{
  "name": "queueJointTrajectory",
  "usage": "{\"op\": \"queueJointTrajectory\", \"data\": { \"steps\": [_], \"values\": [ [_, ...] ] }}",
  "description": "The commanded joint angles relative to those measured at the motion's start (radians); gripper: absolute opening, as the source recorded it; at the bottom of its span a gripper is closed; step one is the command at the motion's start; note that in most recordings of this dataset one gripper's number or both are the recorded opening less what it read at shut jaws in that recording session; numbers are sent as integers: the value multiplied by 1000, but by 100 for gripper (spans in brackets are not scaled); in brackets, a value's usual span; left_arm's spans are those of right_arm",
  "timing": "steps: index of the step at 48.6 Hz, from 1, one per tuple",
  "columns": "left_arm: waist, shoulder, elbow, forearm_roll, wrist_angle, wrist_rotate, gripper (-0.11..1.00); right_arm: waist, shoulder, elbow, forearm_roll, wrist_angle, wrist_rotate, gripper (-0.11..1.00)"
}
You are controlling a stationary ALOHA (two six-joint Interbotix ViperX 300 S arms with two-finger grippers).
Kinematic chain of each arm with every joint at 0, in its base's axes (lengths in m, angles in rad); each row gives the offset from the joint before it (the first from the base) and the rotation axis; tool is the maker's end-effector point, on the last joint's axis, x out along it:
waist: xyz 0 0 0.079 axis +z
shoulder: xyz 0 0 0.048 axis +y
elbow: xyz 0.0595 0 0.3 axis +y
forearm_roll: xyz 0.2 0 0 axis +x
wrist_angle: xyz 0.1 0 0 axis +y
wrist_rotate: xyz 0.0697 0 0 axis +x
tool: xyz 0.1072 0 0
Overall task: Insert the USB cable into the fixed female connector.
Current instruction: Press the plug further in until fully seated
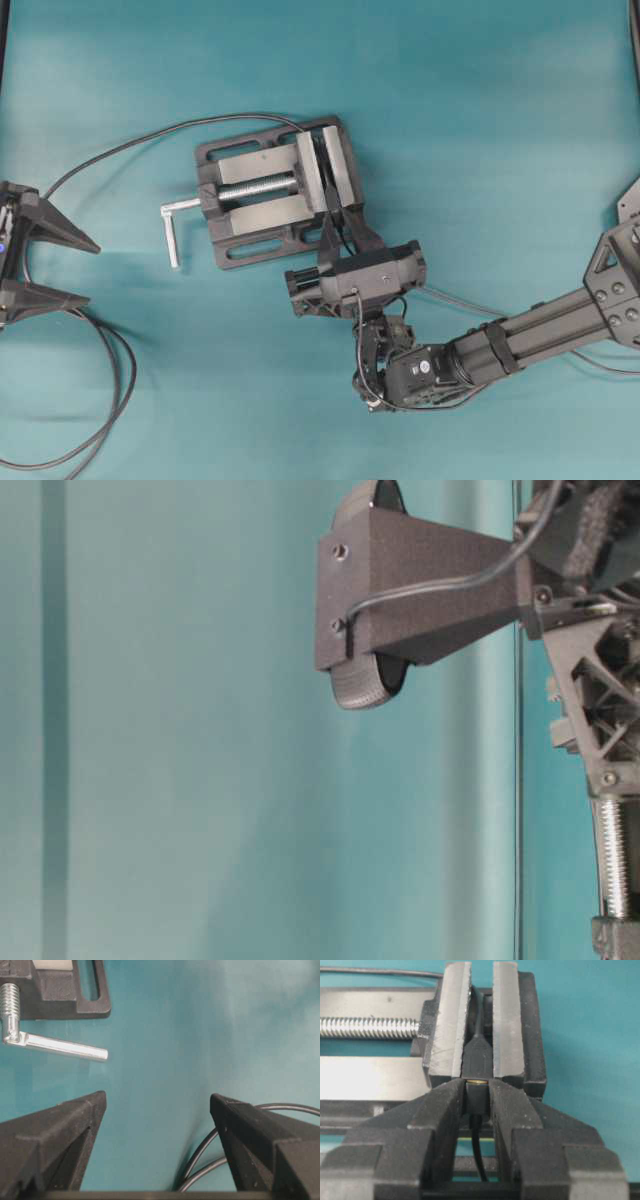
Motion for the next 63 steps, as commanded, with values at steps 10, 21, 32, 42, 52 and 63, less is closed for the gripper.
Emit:
{"op": "queueJointTrajectory", "data": {
  "steps": [10, 21, 32, 42, 52, 63],
  "values": [
    [-2, 11, -12, 3, -5, -6, 99, -161, -21, -25, -6, -9, 0, 28],
    [0, 9, -11, 3, -6, -8, 99, -117, -21, -38, 23, -41, 0, 28],
    [0, 11, -12, 3, -5, -8, 99, -72, -21, -51, 57, -71, 0, 28],
    [-2, 9, -14, 3, -3, -8, 99, -57, -21, -52, 64, -69, 0, 28],
    [-2, 11, -14, 3, -3, -8, 99, -44, -21, -57, 67, -71, 0, 28],
    [0, 9, -14, 3, -3, -8, 99, -28, -21, -54, 80, -69, -2, 28]
  ]
}}
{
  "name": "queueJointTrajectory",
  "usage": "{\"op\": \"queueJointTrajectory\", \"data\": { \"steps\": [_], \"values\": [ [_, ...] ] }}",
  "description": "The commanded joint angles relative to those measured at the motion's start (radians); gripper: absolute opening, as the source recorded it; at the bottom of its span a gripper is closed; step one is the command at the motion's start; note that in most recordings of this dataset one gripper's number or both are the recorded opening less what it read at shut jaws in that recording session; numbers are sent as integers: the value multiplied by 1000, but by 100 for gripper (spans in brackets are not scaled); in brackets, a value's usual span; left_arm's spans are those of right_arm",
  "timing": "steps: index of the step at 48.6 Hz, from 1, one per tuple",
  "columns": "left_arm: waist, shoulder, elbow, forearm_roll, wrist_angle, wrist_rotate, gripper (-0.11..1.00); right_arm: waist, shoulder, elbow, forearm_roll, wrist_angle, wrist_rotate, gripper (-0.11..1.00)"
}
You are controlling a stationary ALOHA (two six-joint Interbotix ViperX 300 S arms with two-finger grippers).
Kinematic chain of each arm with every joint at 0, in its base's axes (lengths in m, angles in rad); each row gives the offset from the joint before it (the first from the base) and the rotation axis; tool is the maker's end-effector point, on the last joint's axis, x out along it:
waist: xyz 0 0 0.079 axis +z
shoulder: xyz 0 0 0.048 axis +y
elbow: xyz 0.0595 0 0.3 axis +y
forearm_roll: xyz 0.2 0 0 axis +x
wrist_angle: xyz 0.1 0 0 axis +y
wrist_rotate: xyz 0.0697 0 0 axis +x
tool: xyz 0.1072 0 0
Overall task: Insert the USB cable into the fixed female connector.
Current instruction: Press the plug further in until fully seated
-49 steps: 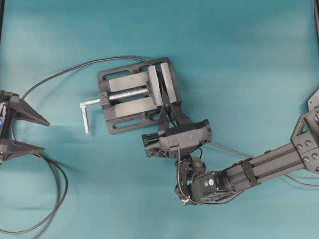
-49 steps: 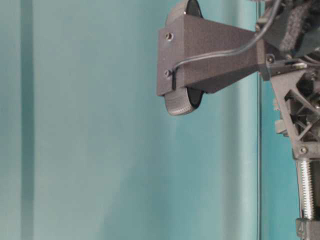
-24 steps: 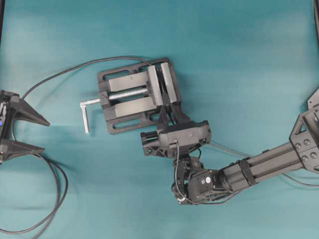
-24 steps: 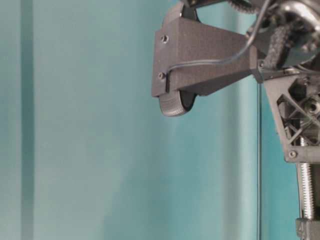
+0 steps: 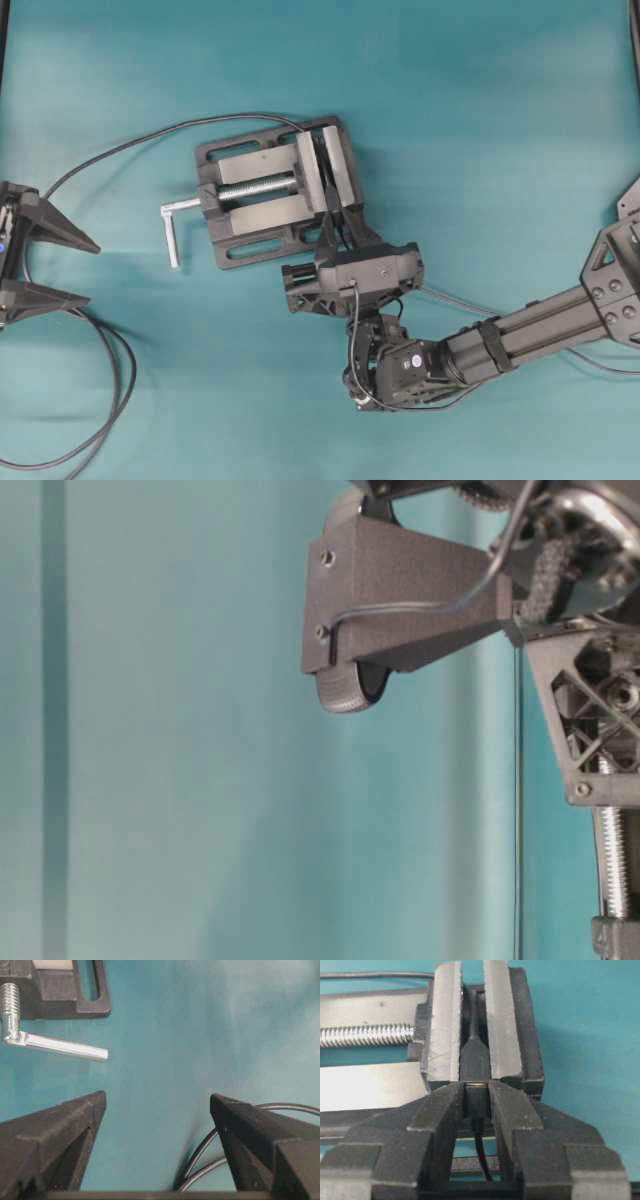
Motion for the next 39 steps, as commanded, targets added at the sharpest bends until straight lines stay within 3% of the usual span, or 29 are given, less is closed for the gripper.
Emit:
{"op": "queueJointTrajectory", "data": {
  "steps": [1, 39],
  "values": [
    [-2, 9, -15, 3, -3, -8, 99, -28, -23, -5, 6, -34, 0, 28],
    [0, 11, -15, 3, -3, -11, 99, 17, -23, -9, 23, -38, -5, 29]
  ]
}}
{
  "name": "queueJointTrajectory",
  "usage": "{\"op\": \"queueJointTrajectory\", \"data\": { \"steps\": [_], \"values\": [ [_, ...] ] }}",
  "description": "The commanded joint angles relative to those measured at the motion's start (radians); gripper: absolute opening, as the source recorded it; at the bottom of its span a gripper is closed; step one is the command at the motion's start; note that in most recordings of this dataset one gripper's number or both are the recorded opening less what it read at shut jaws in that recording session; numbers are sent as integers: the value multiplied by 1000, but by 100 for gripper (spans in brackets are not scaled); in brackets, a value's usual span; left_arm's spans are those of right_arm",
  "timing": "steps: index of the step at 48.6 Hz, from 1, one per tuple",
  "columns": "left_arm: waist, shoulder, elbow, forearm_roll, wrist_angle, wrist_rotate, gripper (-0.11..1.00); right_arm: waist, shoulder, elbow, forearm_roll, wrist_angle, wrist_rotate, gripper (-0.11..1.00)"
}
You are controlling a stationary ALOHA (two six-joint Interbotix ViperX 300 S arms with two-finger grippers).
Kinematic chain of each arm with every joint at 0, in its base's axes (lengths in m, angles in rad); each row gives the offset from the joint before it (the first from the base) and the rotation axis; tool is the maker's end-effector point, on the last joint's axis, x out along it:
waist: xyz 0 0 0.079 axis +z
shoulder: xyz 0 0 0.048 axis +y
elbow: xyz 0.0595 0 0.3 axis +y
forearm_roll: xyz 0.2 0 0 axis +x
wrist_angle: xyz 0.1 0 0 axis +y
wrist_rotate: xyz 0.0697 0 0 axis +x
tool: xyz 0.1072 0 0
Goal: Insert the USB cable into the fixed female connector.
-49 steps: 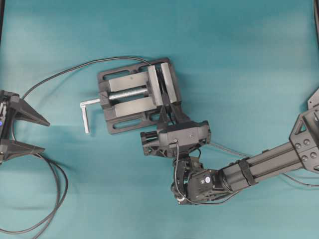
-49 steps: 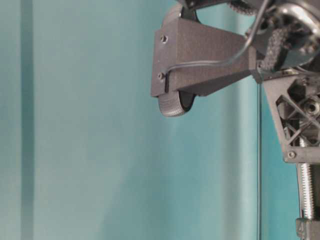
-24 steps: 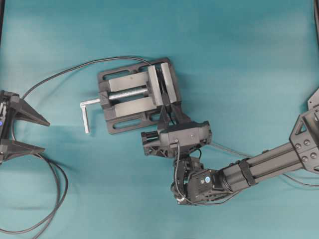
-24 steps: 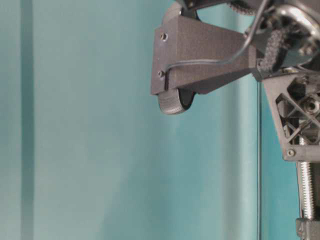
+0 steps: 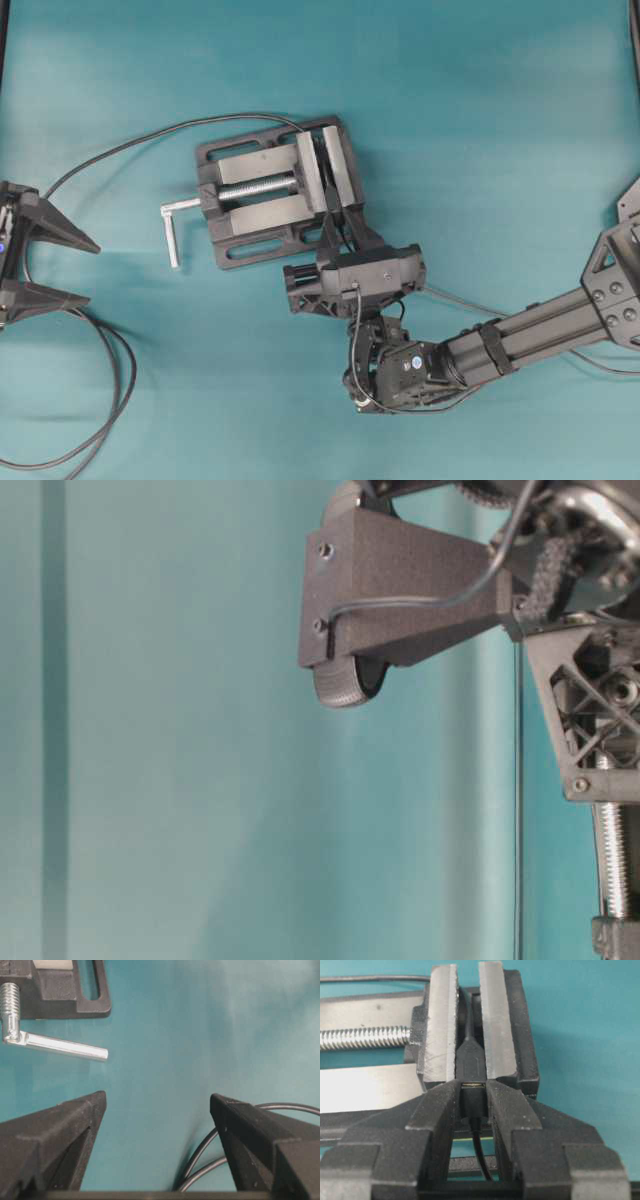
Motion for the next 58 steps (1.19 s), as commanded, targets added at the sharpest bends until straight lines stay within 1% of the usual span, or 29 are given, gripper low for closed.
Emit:
{"op": "queueJointTrajectory", "data": {
  "steps": [1, 10, 17, 24, 29, 32, 38, 52, 58],
  "values": [
    [0, 11, -15, 3, -5, -11, 99, 0, -23, -6, 5, -18, -3, 29],
    [2, 11, -15, 2, -5, -11, 99, 0, -23, -5, 5, 5, -3, 33],
    [2, 11, -15, 3, -5, -11, 99, 0, -23, -2, 5, 5, -3, 39],
    [2, 11, -15, 3, -5, -11, 99, 2, -23, -2, 5, 8, -2, 52],
    [2, 9, -15, 3, -5, -11, 99, 2, -23, -2, 17, 6, -2, 61],
    [2, 11, -15, 3, -5, -11, 99, 2, -23, -2, 25, 8, -3, 64],
    [0, 11, -15, 3, -3, -11, 99, 15, -23, -2, 25, 9, -5, 65],
    [2, 11, -15, 2, -5, -11, 99, 75, -37, 8, 25, 31, -8, 65],
    [0, 11, -15, 3, -5, -8, 99, 80, -43, 12, 25, 31, -8, 65]
  ]
}}
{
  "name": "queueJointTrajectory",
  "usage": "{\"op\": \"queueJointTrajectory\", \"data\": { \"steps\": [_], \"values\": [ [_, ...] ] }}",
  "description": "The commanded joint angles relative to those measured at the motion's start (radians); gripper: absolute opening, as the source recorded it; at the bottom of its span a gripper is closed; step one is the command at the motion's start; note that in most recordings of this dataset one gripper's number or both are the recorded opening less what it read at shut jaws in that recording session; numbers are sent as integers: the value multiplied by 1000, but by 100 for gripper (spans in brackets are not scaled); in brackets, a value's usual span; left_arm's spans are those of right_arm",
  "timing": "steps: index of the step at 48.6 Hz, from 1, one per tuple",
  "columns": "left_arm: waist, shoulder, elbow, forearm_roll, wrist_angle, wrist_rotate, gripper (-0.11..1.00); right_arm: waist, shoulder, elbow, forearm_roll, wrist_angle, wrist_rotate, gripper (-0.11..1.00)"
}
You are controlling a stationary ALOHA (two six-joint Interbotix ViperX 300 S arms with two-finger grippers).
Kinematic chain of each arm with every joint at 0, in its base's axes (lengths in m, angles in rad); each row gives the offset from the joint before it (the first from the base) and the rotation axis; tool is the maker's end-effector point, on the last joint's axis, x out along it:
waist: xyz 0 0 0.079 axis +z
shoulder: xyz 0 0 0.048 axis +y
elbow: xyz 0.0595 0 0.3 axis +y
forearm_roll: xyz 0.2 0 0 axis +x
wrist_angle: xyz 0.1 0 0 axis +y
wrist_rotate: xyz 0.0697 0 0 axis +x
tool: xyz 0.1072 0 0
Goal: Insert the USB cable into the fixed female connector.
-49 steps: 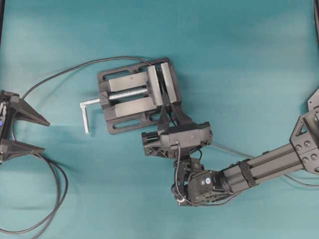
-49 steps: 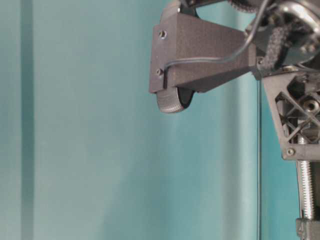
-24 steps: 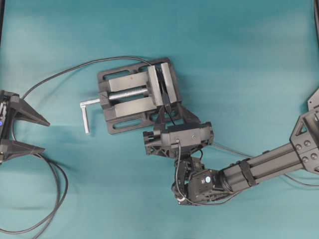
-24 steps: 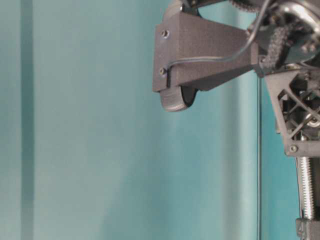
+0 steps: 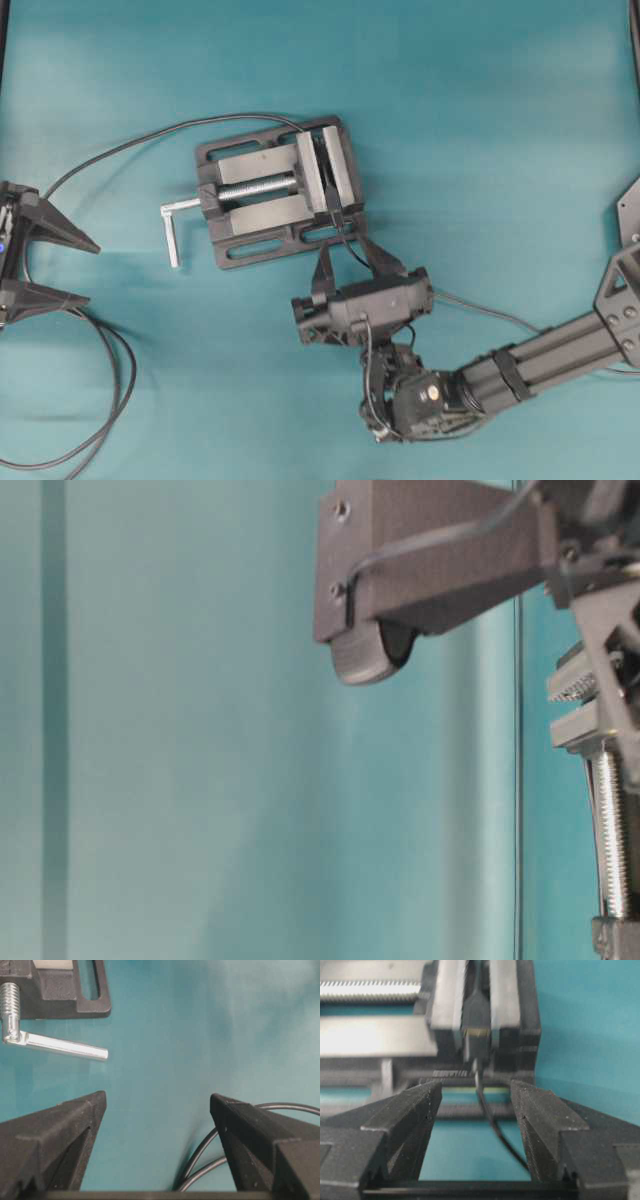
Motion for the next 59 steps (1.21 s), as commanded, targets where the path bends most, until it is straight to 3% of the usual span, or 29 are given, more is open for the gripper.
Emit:
{"op": "queueJointTrajectory", "data": {
  "steps": [1, 21, 35, 59],
  "values": [
    [0, 11, -15, 3, -5, -8, 99, -2, -43, -3, 2, -3, 0, 65],
    [0, 9, -20, 3, 3, -5, 99, 25, -71, 51, 0, 18, -2, 65],
    [-3, 11, -21, 3, 5, -8, 99, 51, -195, 235, -5, 164, 8, 65],
    [-3, 11, -23, 3, 5, -8, 99, 48, -337, 448, -78, 298, 26, 65]
  ]
}}
